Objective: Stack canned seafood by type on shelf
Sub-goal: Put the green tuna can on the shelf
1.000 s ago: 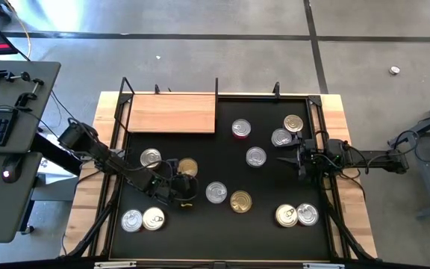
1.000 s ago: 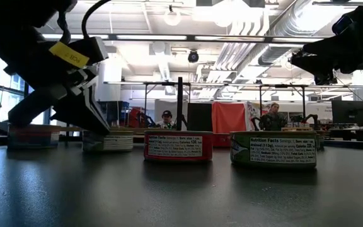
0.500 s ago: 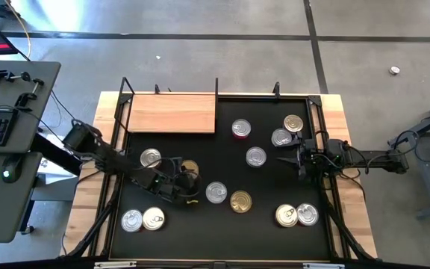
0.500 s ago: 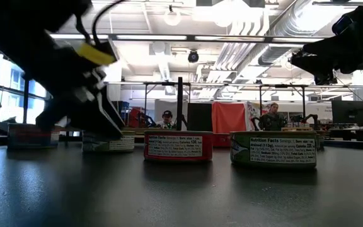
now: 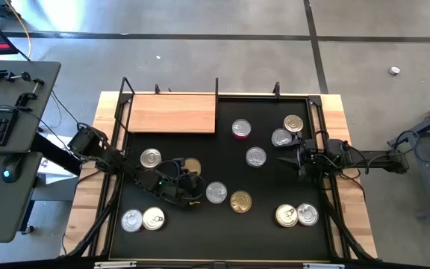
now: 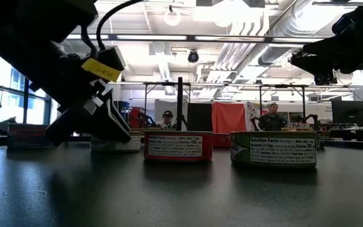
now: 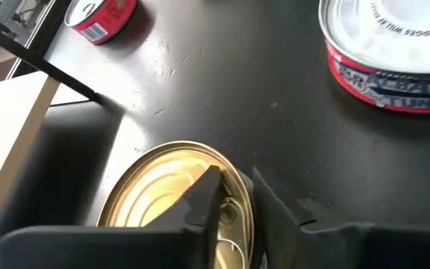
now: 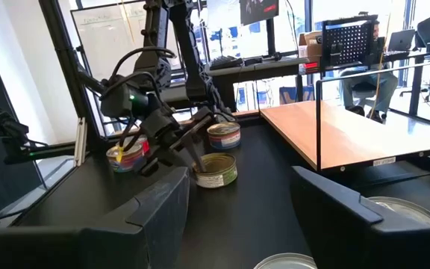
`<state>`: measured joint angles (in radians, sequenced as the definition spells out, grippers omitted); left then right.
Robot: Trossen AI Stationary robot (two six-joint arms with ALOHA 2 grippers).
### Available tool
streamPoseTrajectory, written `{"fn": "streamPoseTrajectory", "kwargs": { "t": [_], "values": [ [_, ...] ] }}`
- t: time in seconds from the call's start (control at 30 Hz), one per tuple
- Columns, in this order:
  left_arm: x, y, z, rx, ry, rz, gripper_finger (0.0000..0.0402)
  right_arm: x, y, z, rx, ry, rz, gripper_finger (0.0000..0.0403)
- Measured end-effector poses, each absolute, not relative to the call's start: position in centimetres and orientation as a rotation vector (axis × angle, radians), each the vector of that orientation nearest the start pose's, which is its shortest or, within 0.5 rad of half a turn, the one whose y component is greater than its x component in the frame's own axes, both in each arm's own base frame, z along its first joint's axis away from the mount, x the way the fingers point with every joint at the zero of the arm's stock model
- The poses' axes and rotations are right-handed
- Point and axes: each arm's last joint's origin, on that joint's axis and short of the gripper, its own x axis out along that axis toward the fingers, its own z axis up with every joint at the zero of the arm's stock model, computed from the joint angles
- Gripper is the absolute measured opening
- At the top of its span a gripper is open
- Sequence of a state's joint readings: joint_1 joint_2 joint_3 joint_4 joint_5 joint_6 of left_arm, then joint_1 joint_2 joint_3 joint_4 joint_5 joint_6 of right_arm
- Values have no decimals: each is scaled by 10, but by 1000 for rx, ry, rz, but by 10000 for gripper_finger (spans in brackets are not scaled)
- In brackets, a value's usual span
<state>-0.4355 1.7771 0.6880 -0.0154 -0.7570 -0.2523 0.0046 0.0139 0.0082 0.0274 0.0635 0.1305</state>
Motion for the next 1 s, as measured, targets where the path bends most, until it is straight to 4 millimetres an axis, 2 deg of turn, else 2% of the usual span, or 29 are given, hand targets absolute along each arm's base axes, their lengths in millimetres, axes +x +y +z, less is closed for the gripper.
{"fn": "streamPoseTrajectory", "kwargs": {
  "t": [0.13, 0.23, 0.63, 1.0],
  "values": [
    [263, -100, 94, 416, 867, 390, 16, 98, -1, 168, 131, -26, -58, 224],
    [260, -103, 97, 442, 862, 379, 3, 98, -1, 168, 131, -26, -58, 224],
    [245, -112, 128, 490, 807, 344, 1, 98, -1, 168, 131, -26, -57, 224],
    [248, -103, 135, 566, 764, 450, 1, 98, -1, 168, 131, -26, -57, 224]
  ]
}}
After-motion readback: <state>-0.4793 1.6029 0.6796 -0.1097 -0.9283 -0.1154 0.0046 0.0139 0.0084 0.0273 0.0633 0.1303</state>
